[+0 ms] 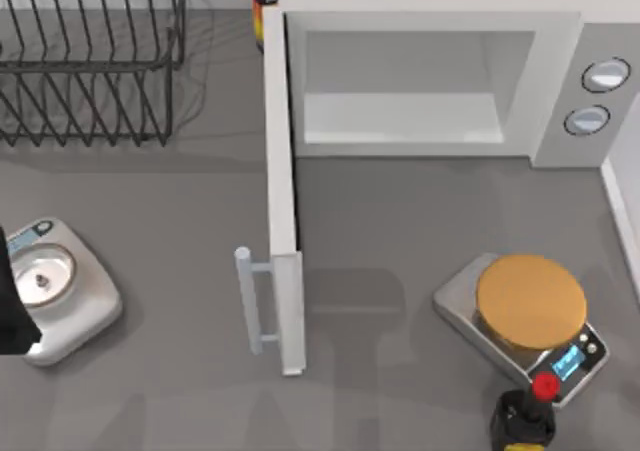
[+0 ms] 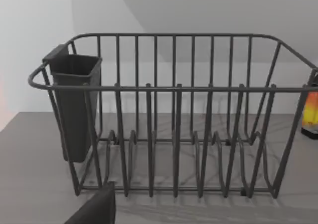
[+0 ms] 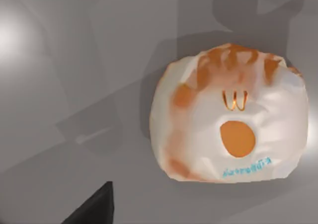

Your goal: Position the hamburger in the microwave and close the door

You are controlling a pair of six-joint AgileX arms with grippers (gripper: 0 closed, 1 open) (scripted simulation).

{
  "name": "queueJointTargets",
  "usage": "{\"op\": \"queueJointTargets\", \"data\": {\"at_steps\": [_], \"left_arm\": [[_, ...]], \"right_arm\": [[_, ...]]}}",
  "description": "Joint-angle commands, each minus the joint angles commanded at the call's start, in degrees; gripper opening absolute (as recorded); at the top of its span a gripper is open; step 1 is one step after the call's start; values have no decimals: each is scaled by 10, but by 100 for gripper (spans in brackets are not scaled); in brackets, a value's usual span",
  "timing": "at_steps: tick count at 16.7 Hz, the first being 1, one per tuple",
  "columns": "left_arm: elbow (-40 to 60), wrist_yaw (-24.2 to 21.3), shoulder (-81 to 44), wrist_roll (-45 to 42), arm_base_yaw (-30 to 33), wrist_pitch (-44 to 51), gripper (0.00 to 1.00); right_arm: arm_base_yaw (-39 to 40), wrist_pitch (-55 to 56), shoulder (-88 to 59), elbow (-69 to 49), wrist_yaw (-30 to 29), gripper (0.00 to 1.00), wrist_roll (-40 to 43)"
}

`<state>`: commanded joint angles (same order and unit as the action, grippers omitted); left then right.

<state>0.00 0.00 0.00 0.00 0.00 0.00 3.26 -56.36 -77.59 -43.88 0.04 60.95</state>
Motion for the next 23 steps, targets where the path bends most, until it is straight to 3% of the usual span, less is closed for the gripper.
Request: {"op": "queueJointTargets", "data": {"at_steps": [6, 14, 19, 23], "left_arm": [[0, 0, 0, 0, 0, 0, 100], [0, 0, 0, 0, 0, 0, 100], [0, 0, 0, 0, 0, 0, 100], [0, 0, 0, 0, 0, 0, 100]], "right_arm": [[-1, 24, -10, 16, 0, 100, -1], [2, 220, -108, 109, 0, 100, -4], [2, 230, -115, 115, 0, 100, -4], [2, 230, -115, 115, 0, 70, -4]]}}
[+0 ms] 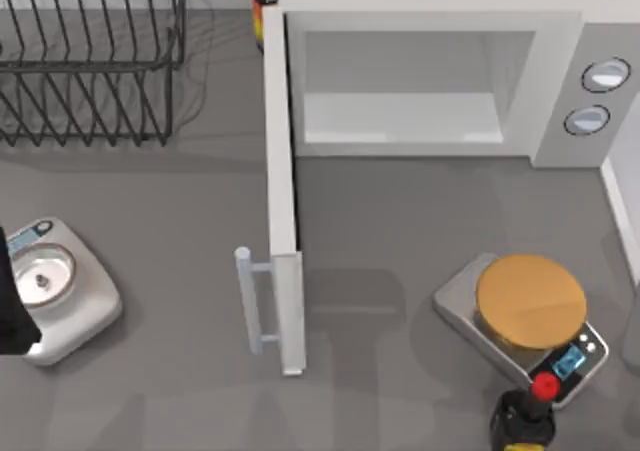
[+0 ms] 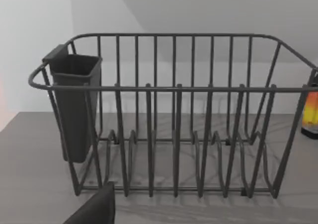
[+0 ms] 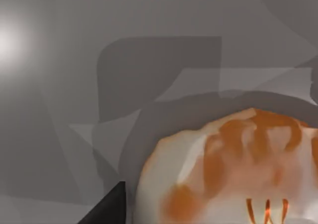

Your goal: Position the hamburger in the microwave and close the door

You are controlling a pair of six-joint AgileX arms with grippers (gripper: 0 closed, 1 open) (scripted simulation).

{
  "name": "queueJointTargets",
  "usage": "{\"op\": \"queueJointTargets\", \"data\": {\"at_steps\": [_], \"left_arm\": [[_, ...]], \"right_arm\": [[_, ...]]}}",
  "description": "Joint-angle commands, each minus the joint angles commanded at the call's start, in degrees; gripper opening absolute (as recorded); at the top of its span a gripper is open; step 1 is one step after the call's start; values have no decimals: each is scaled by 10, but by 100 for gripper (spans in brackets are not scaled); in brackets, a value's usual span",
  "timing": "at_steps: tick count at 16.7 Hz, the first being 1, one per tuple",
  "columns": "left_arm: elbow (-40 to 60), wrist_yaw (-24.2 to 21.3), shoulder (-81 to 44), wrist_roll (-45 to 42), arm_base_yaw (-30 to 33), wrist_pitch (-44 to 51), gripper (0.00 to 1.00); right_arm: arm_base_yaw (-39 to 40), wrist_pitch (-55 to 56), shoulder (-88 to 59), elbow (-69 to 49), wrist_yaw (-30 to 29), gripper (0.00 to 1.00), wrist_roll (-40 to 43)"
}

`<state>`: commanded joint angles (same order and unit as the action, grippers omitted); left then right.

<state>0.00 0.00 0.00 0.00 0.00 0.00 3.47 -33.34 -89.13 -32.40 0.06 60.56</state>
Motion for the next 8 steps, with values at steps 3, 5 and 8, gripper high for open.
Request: {"op": "queueJointTargets", "data": {"at_steps": [3, 5, 8], "left_arm": [[0, 0, 0, 0, 0, 0, 100], [0, 0, 0, 0, 0, 0, 100], [0, 0, 0, 0, 0, 0, 100]], "right_arm": [[0, 0, 0, 0, 0, 47, 0], [0, 0, 0, 0, 0, 32, 0], [0, 0, 0, 0, 0, 10, 0]]}}
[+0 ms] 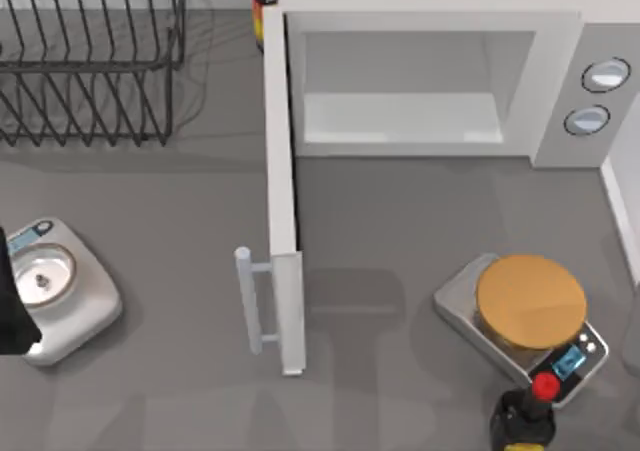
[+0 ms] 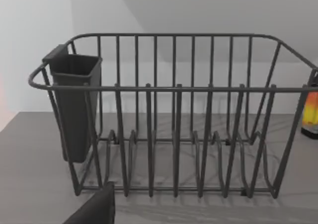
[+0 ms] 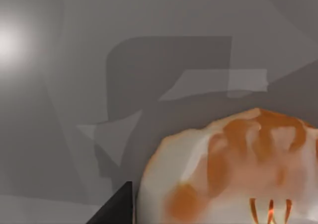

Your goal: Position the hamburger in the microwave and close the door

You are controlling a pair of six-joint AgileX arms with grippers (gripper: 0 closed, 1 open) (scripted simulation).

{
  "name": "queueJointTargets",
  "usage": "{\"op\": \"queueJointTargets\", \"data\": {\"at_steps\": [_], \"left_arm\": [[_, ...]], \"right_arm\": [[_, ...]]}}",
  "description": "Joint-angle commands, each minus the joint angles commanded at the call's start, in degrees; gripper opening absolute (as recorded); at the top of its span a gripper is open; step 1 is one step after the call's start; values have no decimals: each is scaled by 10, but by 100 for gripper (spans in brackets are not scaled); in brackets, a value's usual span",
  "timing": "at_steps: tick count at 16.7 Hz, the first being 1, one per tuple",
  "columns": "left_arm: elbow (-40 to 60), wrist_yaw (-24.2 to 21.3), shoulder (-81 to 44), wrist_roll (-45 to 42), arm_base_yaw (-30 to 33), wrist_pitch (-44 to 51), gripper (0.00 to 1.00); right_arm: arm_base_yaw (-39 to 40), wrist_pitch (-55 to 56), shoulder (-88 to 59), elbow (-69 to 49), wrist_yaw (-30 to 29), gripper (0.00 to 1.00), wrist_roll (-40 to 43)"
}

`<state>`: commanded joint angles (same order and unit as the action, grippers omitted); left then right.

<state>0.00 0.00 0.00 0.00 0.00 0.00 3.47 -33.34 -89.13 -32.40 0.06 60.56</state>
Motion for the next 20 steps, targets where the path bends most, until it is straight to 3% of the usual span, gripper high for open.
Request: {"op": "queueJointTargets", "data": {"at_steps": [2, 9, 10, 14, 20], "left_arm": [[0, 0, 0, 0, 0, 0, 100], [0, 0, 0, 0, 0, 0, 100], [0, 0, 0, 0, 0, 0, 100], [0, 0, 0, 0, 0, 0, 100], [0, 0, 0, 0, 0, 0, 100]], "right_arm": [[0, 0, 0, 0, 0, 0, 0], [0, 0, 0, 0, 0, 0, 0], [0, -62, 40, -28, 4, 0, -11], [-1, -104, 54, -62, 3, 0, -7], [-3, -288, 119, -169, 3, 0, -4]]}}
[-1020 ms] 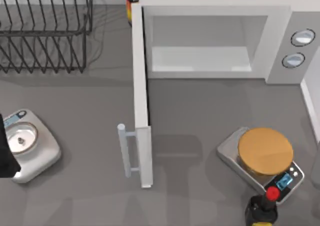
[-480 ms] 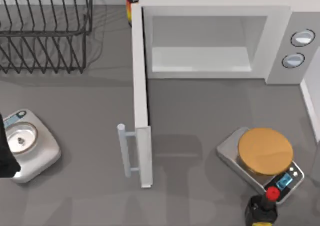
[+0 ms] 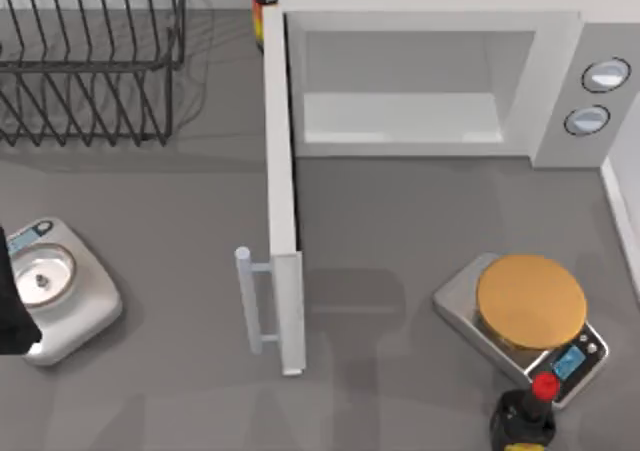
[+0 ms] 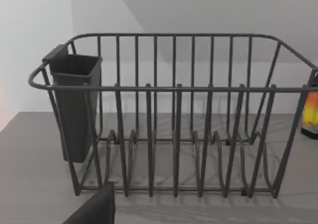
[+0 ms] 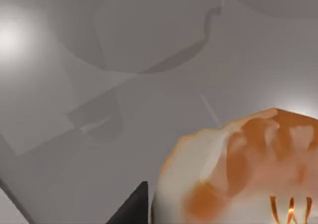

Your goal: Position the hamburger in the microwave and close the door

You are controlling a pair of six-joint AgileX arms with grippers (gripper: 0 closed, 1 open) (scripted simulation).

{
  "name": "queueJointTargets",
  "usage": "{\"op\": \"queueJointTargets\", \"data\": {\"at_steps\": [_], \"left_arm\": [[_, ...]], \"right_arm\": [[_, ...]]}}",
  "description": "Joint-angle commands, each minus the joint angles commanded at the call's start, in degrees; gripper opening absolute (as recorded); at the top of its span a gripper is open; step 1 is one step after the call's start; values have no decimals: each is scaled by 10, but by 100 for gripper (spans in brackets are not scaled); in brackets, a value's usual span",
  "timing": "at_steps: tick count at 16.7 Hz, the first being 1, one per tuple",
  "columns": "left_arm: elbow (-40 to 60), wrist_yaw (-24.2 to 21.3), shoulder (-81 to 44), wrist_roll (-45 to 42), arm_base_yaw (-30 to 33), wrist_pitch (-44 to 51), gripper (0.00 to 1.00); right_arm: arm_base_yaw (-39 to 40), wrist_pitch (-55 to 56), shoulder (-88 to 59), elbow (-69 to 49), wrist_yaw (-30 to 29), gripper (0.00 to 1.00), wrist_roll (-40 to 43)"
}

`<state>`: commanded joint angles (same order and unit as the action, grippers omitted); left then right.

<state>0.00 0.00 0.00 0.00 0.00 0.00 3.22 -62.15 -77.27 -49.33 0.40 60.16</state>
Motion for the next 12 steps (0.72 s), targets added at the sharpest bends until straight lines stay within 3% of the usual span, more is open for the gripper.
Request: {"op": "queueJointTargets", "data": {"at_steps": [8, 12], "left_arm": [[0, 0, 0, 0, 0, 0, 100], [0, 0, 0, 0, 0, 0, 100]], "right_arm": [[1, -40, 19, -25, 0, 0, -4], [34, 21, -12, -52, -23, 0, -44]]}}
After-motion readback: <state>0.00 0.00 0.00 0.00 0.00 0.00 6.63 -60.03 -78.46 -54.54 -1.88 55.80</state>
